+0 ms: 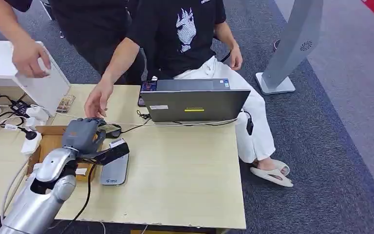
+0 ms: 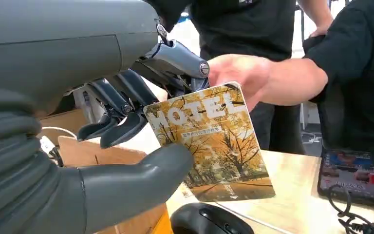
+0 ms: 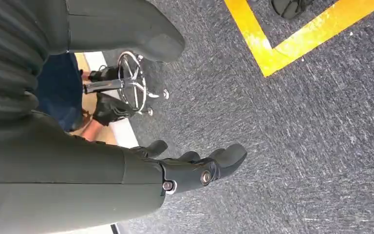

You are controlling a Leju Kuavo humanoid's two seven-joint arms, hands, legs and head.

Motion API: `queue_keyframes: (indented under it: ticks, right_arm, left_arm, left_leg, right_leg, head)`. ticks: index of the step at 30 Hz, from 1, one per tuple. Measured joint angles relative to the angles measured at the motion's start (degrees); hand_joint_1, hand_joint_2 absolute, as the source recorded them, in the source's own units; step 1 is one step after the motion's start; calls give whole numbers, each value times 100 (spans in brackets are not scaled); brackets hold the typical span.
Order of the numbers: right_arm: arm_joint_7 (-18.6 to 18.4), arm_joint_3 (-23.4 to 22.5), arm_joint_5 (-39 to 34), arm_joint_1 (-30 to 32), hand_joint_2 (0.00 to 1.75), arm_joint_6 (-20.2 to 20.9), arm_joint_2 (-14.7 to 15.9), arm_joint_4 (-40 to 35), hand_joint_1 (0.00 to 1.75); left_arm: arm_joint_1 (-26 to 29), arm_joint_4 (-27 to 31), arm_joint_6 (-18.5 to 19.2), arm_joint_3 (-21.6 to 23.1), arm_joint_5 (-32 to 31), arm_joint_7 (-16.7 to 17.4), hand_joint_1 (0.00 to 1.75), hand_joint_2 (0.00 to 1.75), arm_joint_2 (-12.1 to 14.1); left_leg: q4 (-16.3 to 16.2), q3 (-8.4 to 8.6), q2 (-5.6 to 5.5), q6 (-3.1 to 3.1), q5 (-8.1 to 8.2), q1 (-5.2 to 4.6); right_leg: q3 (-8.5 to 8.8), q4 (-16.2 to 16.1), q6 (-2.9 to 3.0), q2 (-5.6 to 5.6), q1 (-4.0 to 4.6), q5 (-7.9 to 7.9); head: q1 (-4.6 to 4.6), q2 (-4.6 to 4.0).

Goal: Pass the card to the sensor for recognition and then transmit it.

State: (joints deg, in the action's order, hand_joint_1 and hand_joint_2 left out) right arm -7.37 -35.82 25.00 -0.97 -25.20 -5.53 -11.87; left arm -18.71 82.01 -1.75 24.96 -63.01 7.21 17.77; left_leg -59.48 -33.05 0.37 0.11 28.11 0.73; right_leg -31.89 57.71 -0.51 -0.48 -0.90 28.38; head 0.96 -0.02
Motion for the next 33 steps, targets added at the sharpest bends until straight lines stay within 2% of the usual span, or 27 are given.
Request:
queue_keyframes:
  ticks: [33]
  right_arm:
    - [0, -2, 2, 0, 175, 0, -9, 0, 0]
  left_arm:
    - [-80, 35, 0, -46, 0, 0, 175, 175, 0]
  left_leg:
    - [0, -2, 14, 0, 5, 0]
  right_leg:
    - [-8, 0, 0, 13, 0, 0]
  head:
    - [0, 0]
